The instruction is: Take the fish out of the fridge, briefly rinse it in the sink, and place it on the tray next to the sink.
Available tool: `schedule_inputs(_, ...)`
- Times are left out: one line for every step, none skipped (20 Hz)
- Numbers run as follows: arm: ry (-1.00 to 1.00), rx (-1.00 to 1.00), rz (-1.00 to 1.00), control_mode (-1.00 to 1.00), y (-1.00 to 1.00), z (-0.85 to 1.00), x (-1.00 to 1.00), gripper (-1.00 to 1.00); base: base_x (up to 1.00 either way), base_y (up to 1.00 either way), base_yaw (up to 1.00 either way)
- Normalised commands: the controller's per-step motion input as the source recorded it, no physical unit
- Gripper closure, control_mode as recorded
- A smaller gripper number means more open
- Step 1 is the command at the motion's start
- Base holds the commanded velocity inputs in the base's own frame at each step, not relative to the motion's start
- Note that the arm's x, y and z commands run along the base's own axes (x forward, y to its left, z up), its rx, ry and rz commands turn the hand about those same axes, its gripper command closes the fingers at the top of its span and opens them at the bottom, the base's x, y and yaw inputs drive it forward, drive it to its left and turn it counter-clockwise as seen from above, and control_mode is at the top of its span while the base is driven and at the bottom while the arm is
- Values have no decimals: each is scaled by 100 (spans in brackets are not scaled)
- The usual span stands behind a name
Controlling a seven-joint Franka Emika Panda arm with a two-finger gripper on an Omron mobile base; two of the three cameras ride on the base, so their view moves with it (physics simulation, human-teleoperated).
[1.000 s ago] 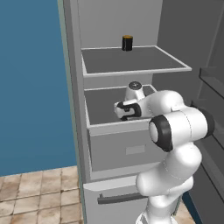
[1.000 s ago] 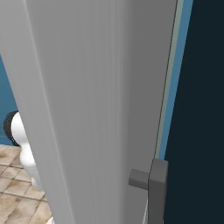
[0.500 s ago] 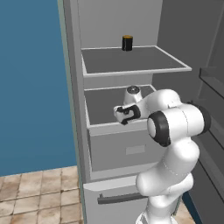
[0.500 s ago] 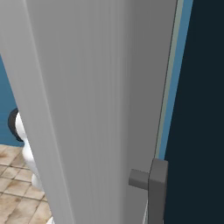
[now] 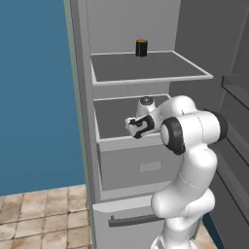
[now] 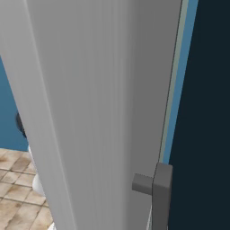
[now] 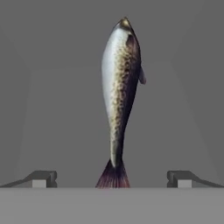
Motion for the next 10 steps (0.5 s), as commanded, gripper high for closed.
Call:
schedule_inputs(0, 0, 0, -100, 0, -13, 20, -100, 0, 0, 0)
schedule_inputs(0, 0, 0, -100, 0, -16, 19, -100, 0, 0, 0)
schedule_inputs(-1, 0, 0, -100, 0, -19, 18, -100, 0, 0, 0)
schedule_inputs(-3, -1, 0, -100, 0, -21, 19, -100, 0, 0, 0)
schedule_inputs(-4, -1, 0, -100, 0, -21, 16, -100, 0, 0, 0)
schedule_inputs(-6, -1, 0, -100, 0, -23, 16, -100, 0, 0, 0)
schedule_inputs(-6, 0, 0, -100, 0, -24, 14, -100, 0, 0, 0)
schedule_inputs(-7, 0, 0, -100, 0, -26, 10, -100, 0, 0, 0)
schedule_inputs(-9, 0, 0, -100, 0, -29, 14, -100, 0, 0, 0)
schedule_inputs(-10, 0, 0, -100, 0, -29, 14, -100, 0, 0, 0)
